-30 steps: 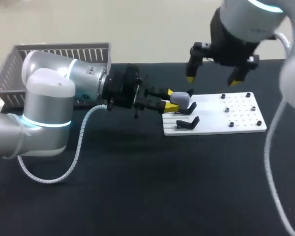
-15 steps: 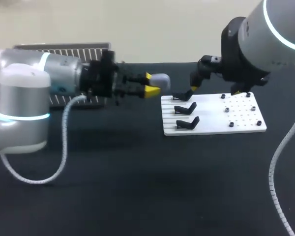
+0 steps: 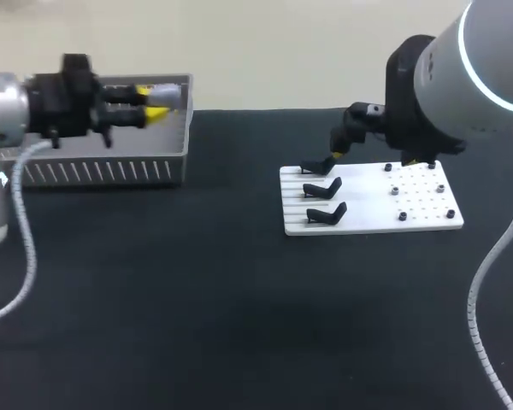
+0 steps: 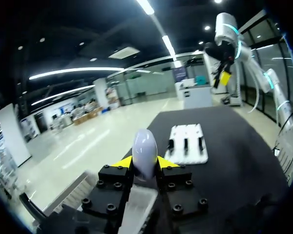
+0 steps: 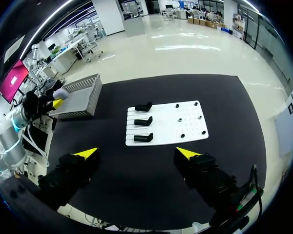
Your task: Pick up each earbud case from the left stands, insert the matching earbuds, close the lid, and place the case in the box.
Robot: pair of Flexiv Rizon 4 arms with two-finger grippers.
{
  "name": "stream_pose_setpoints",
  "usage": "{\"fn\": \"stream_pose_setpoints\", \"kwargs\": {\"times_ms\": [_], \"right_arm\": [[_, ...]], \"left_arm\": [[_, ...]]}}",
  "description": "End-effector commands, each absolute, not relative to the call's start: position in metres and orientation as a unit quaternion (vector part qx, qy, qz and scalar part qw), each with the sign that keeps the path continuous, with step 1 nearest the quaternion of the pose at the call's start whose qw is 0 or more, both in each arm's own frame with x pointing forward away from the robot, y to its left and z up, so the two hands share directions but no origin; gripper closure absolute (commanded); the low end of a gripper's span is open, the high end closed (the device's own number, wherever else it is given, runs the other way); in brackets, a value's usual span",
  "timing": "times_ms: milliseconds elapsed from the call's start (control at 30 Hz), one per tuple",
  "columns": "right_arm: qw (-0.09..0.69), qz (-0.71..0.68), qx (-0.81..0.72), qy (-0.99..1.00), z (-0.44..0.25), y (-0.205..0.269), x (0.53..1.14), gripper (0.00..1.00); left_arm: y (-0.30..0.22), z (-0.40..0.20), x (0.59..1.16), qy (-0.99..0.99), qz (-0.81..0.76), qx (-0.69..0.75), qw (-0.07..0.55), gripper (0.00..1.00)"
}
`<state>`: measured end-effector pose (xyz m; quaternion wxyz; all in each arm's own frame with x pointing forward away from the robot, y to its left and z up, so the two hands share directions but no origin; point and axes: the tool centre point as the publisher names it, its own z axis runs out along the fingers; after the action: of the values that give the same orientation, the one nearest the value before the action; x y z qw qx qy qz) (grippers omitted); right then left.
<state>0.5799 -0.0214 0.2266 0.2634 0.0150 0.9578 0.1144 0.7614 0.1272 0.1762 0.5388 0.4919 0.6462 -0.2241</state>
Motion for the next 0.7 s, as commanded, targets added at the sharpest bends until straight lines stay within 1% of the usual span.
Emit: {"fn": "stream_pose_setpoints", "kwargs": {"times_ms": [33,167,300,333,367,400,500,700], "right_arm": [[0.272,0.116,0.017,0.955,0.225,-0.022,0.578,0.0],[0.272,0.116,0.017,0.955,0.225,-0.022,0.578,0.0],[0.272,0.116,0.017,0.955,0.225,-0.022,0.578,0.0],[0.272,0.116,0.017,0.955,0.225,-0.022,0.578,0.0],[0.272,0.116,0.017,0.955,0.225,-0.022,0.578,0.0],[0.272,0.116,0.017,0.955,0.225,-0.022,0.578,0.0],[0.272,0.116,0.017,0.955,0.225,-0.022,0.578,0.0],[0.272,0.116,0.017,0.955,0.225,-0.022,0.578,0.0]], "left_arm": [[0.16,0.168,0.787,0.689,-0.175,0.454,0.537,1.0],[0.186,0.156,0.813,0.713,-0.16,0.441,0.521,1.0],[0.196,0.151,0.827,0.717,-0.154,0.453,0.506,1.0],[0.198,0.15,0.828,0.718,-0.157,0.455,0.503,0.82],[0.198,0.15,0.829,0.719,-0.159,0.456,0.5,0.02],[0.198,0.15,0.829,0.72,-0.151,0.457,0.499,0.0],[0.198,0.152,0.825,0.709,-0.168,0.453,0.513,0.0],[0.198,0.152,0.825,0.709,-0.168,0.453,0.513,0.0]]}}
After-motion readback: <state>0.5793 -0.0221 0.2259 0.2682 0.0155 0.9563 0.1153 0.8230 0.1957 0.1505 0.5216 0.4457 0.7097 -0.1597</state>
